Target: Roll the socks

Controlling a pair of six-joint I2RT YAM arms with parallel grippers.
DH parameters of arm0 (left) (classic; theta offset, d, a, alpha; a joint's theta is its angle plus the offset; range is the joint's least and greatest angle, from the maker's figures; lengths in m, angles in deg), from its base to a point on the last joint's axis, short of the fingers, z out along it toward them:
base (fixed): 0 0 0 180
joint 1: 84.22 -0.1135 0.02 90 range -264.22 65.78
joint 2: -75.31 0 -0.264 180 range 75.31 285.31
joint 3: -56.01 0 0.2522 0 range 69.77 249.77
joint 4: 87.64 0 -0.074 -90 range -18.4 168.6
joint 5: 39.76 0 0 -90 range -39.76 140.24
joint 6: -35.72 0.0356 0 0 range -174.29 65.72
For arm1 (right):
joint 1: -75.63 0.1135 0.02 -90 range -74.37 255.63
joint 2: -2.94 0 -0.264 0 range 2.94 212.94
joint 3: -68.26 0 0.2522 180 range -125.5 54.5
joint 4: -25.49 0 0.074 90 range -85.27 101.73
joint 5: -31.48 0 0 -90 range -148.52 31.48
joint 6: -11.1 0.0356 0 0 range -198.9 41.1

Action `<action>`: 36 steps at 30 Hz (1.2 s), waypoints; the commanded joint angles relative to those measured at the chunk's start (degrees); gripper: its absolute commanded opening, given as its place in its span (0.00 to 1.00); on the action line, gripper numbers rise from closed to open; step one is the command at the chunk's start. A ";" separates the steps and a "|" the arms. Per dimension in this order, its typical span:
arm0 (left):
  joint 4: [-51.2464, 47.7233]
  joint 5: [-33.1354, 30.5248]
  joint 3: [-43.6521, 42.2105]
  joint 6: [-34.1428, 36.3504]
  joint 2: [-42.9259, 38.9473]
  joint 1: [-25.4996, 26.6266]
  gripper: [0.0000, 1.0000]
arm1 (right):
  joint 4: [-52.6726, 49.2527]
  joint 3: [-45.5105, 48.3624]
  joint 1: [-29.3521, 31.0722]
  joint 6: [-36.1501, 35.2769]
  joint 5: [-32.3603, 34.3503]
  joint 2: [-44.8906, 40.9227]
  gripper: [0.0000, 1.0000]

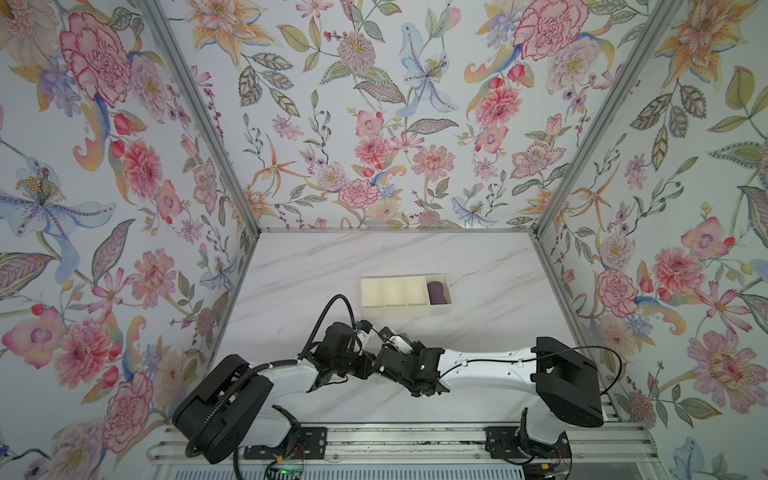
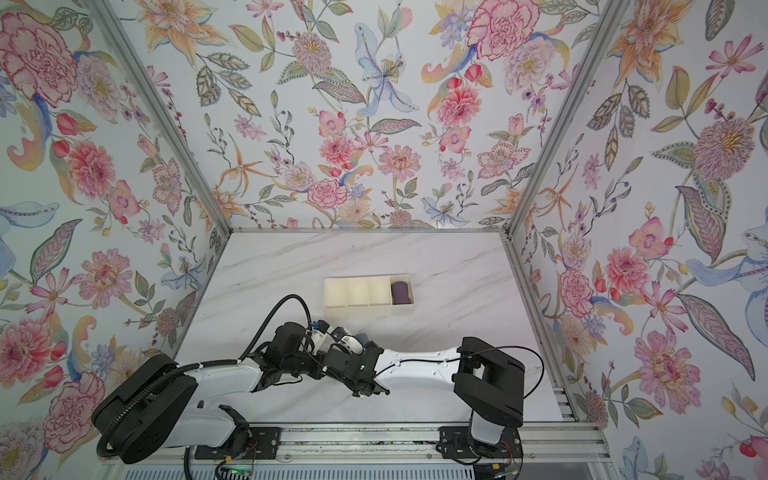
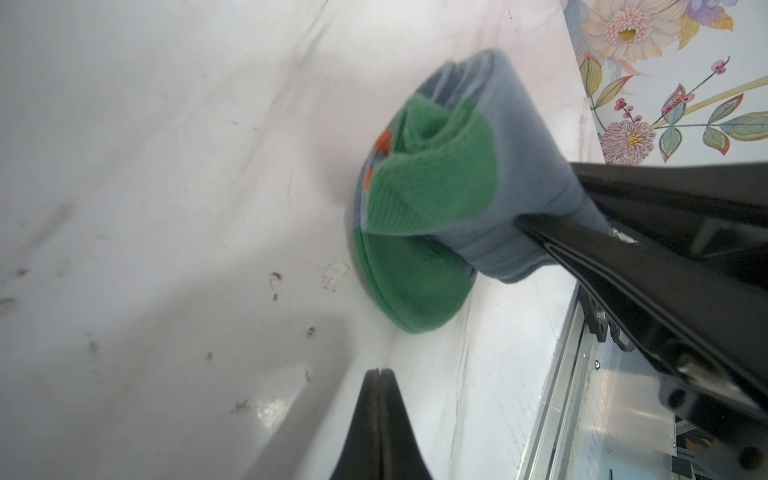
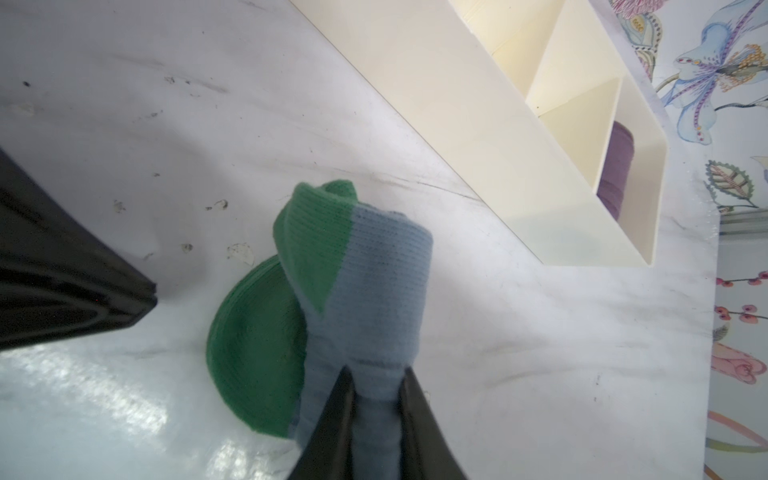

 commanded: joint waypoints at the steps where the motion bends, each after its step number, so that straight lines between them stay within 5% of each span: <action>1: 1.72 0.76 -0.33 -0.71 0.64 -1.09 0.00 | -2.76 -1.88 1.74 0.83 2.57 1.92 0.20; 7: 2.38 1.35 -0.24 -0.15 1.72 -2.18 0.00 | -3.09 -3.13 4.62 0.16 3.50 3.71 0.31; 22: 6.07 2.87 -0.24 -0.66 4.95 -2.33 0.00 | -1.26 -2.96 7.00 -1.46 -1.09 3.54 0.32; 36: 3.62 2.01 -0.15 1.05 4.58 -3.08 0.00 | 5.43 0.78 5.77 -3.97 -14.72 0.50 0.33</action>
